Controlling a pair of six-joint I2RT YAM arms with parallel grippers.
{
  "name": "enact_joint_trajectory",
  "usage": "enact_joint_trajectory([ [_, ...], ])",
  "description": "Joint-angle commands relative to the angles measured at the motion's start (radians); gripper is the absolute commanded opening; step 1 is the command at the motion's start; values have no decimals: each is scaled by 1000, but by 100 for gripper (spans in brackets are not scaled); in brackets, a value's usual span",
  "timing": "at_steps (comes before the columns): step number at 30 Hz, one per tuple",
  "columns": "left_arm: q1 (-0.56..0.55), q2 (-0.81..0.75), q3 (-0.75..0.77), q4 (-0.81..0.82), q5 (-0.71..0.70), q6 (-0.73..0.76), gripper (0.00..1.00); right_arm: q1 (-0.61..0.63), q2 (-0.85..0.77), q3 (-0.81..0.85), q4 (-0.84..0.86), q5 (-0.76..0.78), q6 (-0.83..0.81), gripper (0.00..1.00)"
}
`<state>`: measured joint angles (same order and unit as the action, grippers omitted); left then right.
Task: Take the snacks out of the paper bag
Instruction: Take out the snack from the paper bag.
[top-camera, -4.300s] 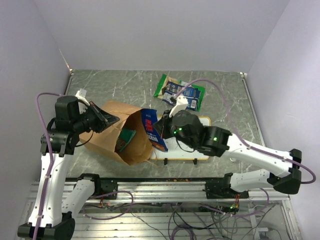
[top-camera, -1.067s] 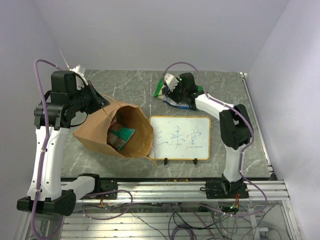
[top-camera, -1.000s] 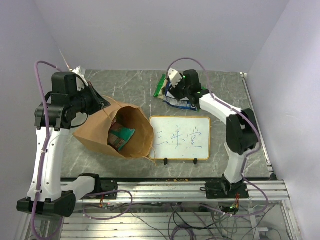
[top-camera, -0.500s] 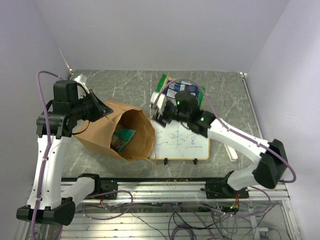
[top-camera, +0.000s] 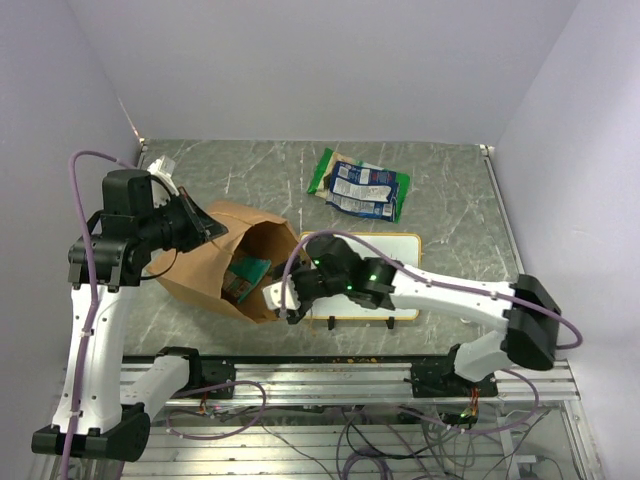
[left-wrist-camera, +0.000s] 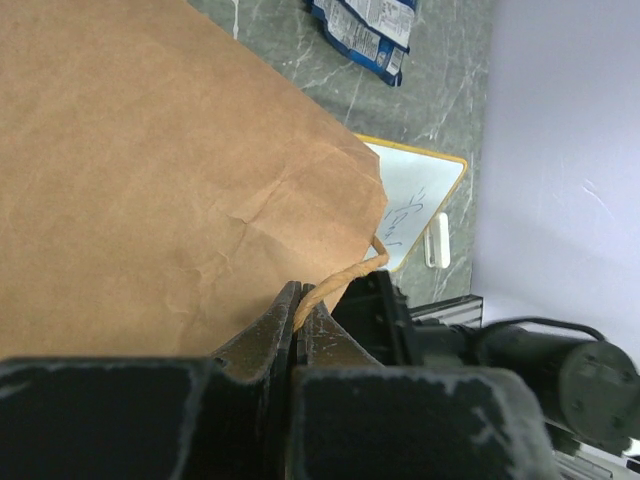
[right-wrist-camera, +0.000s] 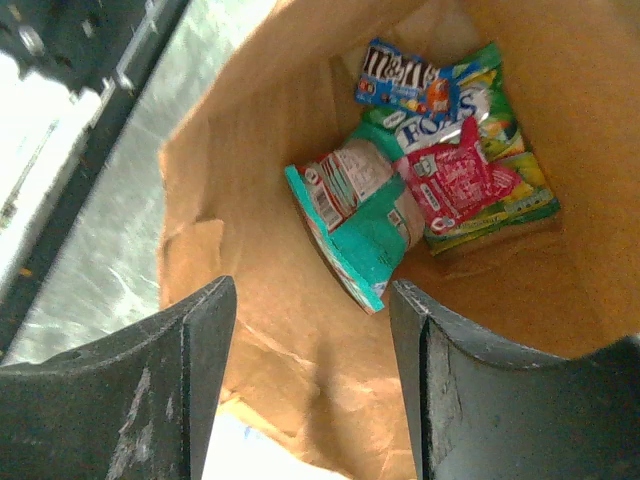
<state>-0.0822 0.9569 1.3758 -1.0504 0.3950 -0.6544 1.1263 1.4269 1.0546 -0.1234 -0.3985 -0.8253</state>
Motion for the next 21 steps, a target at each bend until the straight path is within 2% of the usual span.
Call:
enact_joint_trajectory([
  [1,9,-7,18,-56,38,28,7,3,124,56,-5,81,-284,63],
  [8,9,-28,2,-87,63,33,7,-8,326,170,13,118,-415,63],
  [15,9,-28,26,-120,75,60,7,-14,484,248,47,95,-446,63],
  [21,8,-14,56,-124,89,107,7,-17,549,239,127,87,-437,65],
])
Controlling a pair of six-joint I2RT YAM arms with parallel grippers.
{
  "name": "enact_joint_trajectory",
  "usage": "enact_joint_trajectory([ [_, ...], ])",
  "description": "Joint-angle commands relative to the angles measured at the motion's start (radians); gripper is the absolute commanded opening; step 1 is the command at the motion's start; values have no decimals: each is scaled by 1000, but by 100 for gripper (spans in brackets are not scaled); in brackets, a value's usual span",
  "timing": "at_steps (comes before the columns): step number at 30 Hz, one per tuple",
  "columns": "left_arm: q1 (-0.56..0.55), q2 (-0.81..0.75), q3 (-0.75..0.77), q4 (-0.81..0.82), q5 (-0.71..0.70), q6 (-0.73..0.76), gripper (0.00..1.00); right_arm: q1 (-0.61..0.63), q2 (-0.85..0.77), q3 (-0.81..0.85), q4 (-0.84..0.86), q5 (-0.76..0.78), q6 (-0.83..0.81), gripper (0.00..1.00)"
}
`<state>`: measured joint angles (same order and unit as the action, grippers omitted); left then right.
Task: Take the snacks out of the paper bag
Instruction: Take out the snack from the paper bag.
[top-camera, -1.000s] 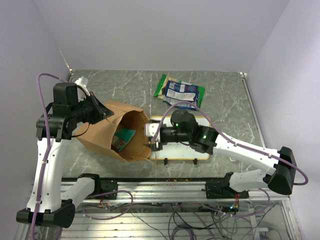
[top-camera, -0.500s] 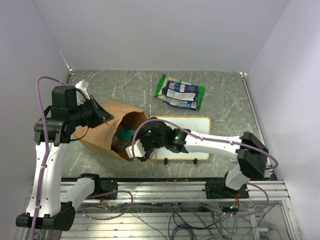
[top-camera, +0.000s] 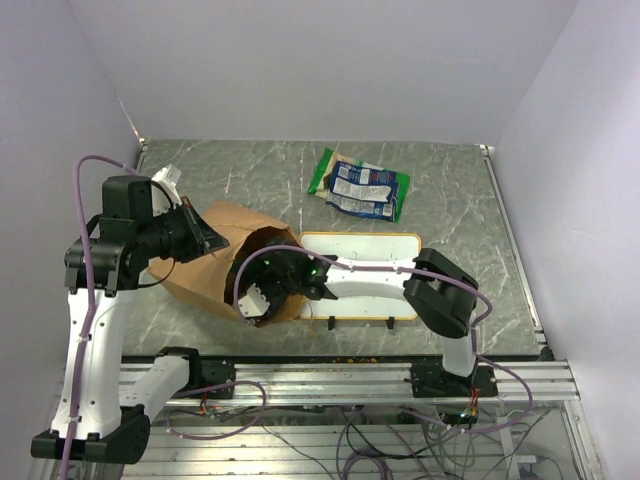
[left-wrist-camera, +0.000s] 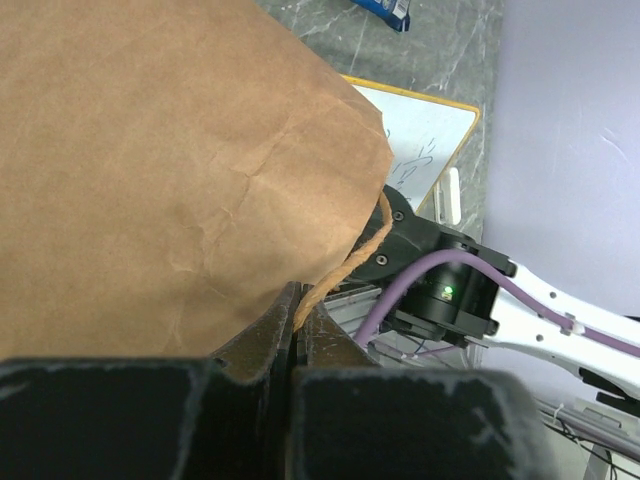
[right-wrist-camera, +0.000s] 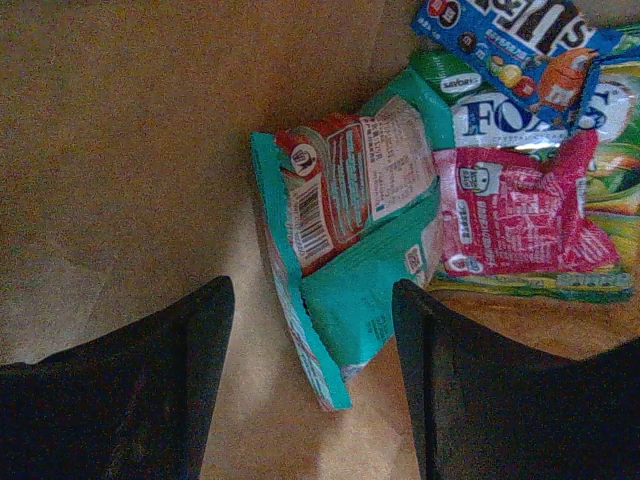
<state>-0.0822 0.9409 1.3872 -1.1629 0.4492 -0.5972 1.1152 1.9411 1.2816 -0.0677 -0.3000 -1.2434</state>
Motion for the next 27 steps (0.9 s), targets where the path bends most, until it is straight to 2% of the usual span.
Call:
enact_joint_trajectory([
  [1,9,4,47,-10,40,53,7,-6,49,20,74,-6,-22,65],
  [7,9,0,53,-3,57,58,7,-13,134,70,117,37,-27,62],
  [10,9,-2,59,-14,49,64,7,-22,162,89,127,62,-31,57],
  [11,9,-2,63,-18,45,66,7,-25,168,93,134,69,-30,55],
  [13,9,-4,69,-28,30,68,7,-30,172,108,126,76,-23,43],
  [16,9,0,73,-46,0,72,7,-33,152,106,130,77,0,20],
  [17,9,1,73,-53,-12,73,7,-35,141,99,134,79,14,15],
  [23,9,4,51,-70,-76,64,7,-37,42,70,101,54,113,1],
  [27,9,-4,54,-49,-92,47,7,-36,-25,37,85,38,187,0],
])
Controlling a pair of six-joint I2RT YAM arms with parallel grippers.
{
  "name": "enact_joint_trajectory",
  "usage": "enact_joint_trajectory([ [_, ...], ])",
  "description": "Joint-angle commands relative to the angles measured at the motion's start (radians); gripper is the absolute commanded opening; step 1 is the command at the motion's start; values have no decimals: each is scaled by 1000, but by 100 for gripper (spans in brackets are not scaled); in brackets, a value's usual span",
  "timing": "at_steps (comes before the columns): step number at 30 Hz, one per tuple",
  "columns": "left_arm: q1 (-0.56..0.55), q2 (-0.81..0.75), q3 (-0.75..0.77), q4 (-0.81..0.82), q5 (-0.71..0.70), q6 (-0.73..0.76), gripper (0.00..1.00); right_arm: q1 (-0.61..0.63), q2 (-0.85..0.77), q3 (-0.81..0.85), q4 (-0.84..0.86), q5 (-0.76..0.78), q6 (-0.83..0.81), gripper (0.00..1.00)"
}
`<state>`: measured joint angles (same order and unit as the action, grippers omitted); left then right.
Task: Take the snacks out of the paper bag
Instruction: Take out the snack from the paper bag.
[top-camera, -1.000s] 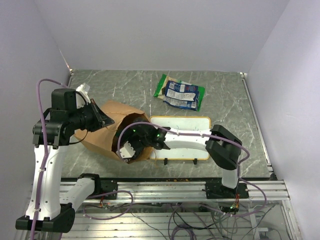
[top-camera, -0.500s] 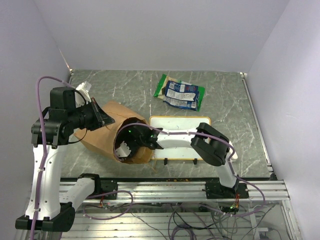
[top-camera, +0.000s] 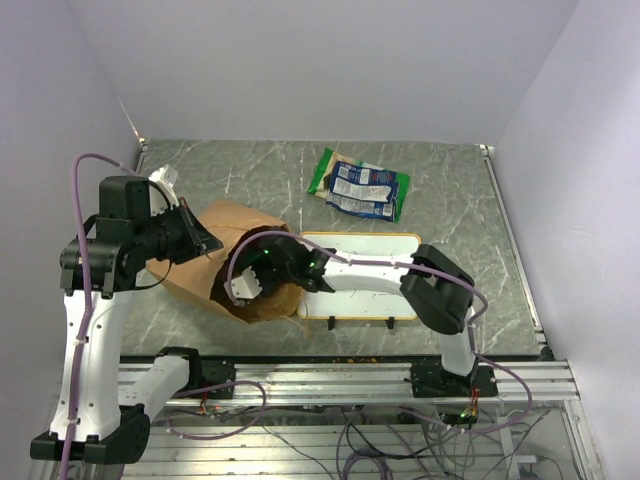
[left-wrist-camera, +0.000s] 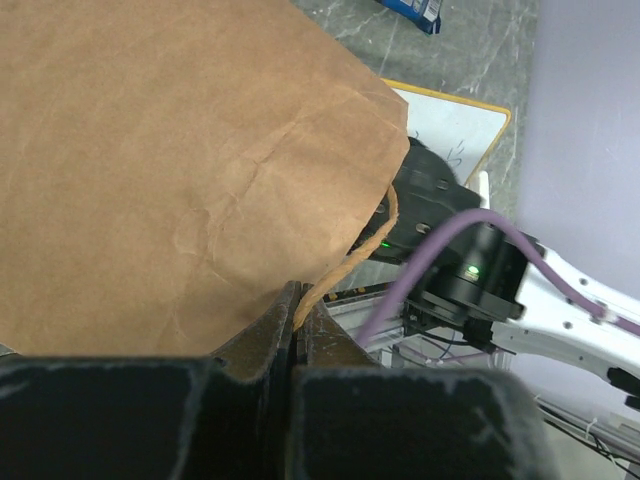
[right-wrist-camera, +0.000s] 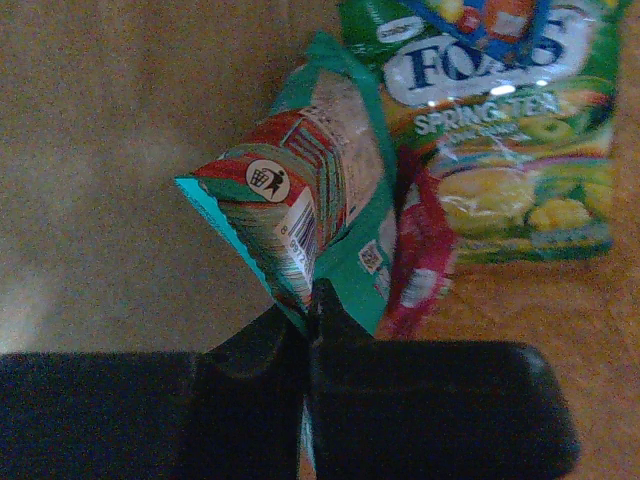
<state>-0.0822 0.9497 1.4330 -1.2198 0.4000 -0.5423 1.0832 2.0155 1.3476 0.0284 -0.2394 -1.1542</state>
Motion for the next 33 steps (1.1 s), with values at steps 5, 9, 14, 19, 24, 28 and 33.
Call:
enact_joint_trajectory([
  [5,9,-15,23,25,-54,-19,7,-4,-217,-98,-30,-51,179,0],
  [9,9,-25,17,45,-45,-36,7,-4,-313,-137,-64,-62,241,0],
  [14,9,-43,-24,80,-11,-57,7,-3,-405,-149,-68,-81,369,0],
  [19,9,-59,-45,107,19,-76,7,-3,-463,-113,-151,-71,479,0],
  [24,9,-67,-60,124,26,-83,7,-4,-526,-69,-255,-63,656,0],
  [28,9,-75,-73,138,20,-91,7,-7,-609,-71,-303,-53,790,0],
  [33,9,-72,-75,132,-13,-114,7,-13,-699,-23,-352,-40,995,0],
])
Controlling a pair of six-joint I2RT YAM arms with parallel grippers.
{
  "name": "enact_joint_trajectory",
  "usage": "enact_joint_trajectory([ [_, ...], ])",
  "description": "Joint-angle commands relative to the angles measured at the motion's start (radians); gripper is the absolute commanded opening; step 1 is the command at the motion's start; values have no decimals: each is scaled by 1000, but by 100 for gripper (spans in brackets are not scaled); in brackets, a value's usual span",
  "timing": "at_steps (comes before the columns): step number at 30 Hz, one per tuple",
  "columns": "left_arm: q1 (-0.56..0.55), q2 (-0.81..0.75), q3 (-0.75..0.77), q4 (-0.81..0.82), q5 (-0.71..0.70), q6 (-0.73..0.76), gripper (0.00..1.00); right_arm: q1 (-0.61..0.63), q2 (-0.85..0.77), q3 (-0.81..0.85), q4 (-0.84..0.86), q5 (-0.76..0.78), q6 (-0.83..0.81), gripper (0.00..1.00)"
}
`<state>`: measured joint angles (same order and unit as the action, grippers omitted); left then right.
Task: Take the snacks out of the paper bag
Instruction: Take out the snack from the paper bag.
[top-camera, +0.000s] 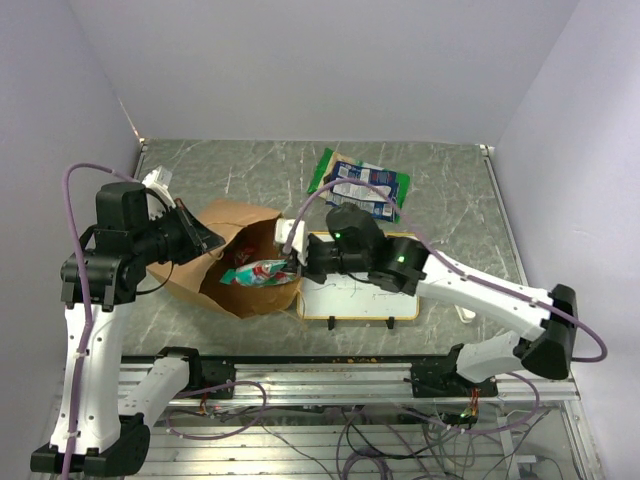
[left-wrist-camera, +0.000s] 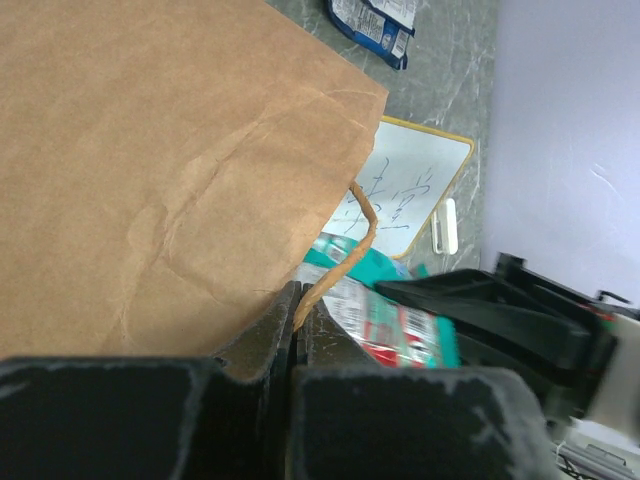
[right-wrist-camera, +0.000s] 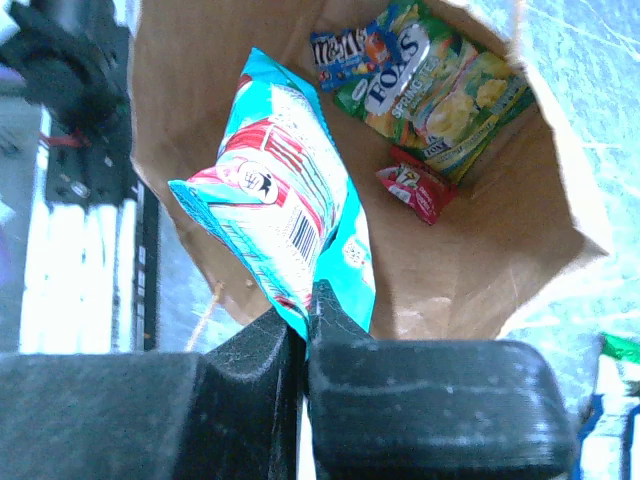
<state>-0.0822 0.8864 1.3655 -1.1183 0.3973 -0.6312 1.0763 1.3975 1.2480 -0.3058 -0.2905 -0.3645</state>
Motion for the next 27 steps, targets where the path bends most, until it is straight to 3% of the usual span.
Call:
enact_joint_trajectory([
  [1,9,-10,-8,32,-18,-31,7,-6,-93,88,-31,28,245,0],
  [10,9,-6,22,-28,-146,-55,7,-9,-229,136,-72,184,434,0],
  [15,9,-5,11,-11,-148,-61,7,-15,-272,133,-66,530,482,0],
  [18,9,-2,8,3,-134,-49,7,-83,-222,182,-77,733,500,0],
  [23,9,-11,0,31,-96,-18,7,-338,-97,240,-41,656,579,0],
  [27,9,-9,1,50,-54,33,7,-464,3,243,26,574,603,0],
])
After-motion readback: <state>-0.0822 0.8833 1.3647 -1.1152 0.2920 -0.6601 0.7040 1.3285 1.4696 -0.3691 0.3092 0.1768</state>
